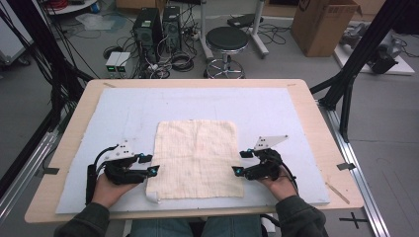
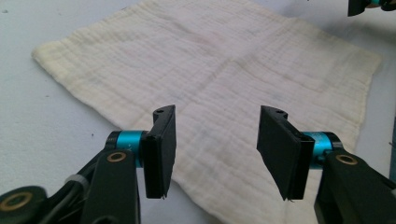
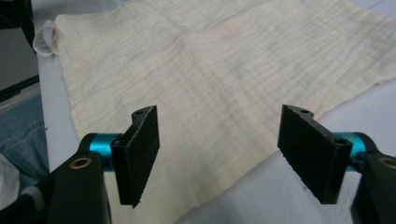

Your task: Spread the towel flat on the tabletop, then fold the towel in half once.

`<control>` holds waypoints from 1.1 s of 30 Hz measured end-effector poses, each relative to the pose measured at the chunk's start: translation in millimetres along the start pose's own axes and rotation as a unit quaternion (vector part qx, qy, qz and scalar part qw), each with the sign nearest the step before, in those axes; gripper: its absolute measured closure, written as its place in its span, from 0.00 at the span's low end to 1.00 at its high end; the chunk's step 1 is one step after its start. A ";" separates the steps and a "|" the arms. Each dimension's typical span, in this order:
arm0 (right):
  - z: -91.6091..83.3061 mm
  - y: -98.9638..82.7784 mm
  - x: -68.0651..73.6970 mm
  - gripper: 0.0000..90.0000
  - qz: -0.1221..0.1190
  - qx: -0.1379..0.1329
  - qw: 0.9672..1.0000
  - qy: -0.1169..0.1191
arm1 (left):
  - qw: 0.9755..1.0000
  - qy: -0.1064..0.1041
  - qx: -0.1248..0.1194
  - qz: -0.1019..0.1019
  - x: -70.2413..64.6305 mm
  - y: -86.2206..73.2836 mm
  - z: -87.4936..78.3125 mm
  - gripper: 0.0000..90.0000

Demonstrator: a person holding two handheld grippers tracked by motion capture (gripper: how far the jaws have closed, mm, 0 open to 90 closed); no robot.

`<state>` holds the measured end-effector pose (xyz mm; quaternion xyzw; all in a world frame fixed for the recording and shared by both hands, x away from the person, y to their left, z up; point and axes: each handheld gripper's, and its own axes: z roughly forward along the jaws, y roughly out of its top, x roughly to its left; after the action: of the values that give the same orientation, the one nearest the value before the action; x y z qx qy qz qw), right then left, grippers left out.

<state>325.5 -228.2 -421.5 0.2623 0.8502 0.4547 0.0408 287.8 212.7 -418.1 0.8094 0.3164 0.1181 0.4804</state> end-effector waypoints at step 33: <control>8.2 19.9 -8.9 0.24 0.003 -0.016 1.000 -0.014 | 1.000 0.018 -0.002 -0.005 -0.7 14.4 14.1 0.46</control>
<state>343.8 -217.4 -412.0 0.2709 0.8412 0.4647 0.0555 300.0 197.5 -412.9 0.8045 0.3287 0.1314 0.4770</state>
